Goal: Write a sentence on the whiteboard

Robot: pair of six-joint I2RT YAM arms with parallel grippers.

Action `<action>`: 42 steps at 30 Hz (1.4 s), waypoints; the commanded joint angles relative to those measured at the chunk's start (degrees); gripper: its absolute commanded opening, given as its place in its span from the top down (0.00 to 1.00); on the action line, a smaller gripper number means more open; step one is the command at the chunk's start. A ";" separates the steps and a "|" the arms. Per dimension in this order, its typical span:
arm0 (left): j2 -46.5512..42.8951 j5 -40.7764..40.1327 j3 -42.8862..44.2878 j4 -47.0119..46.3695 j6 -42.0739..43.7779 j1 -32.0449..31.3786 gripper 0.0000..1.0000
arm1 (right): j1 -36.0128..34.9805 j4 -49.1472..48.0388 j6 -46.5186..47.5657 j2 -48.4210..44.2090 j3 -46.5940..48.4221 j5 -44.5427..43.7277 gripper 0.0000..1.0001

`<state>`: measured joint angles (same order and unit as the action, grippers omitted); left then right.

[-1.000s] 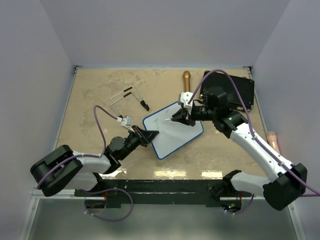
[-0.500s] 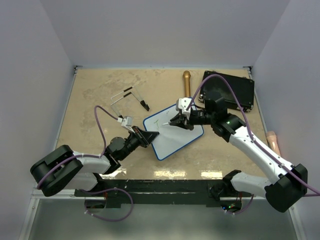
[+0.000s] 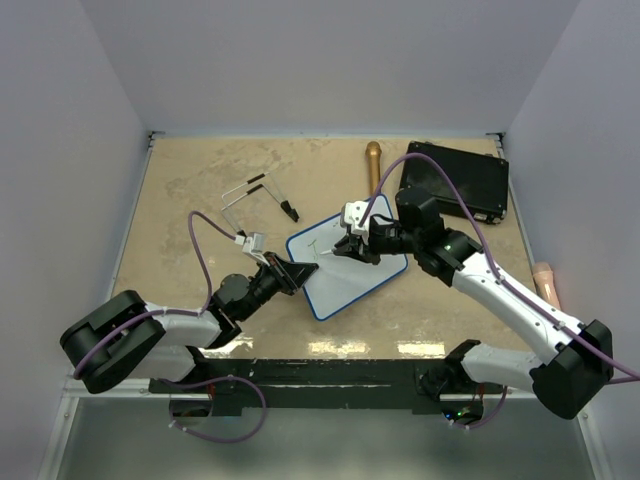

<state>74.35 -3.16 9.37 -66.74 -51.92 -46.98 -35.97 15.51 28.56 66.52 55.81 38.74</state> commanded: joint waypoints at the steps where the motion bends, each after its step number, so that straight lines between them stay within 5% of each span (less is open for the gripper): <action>1: -2.28 -0.09 1.36 -32.40 -0.81 -0.30 1.00 | -0.16 -0.83 0.62 -0.87 2.28 -1.04 1.00; 42: -2.98 -0.36 1.71 -32.84 -1.87 -0.39 1.00 | -2.71 -4.08 -1.13 4.49 2.90 -8.33 1.00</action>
<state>73.49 -3.51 9.37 -66.32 -52.95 -46.96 -38.24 14.55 28.47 70.87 56.34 30.98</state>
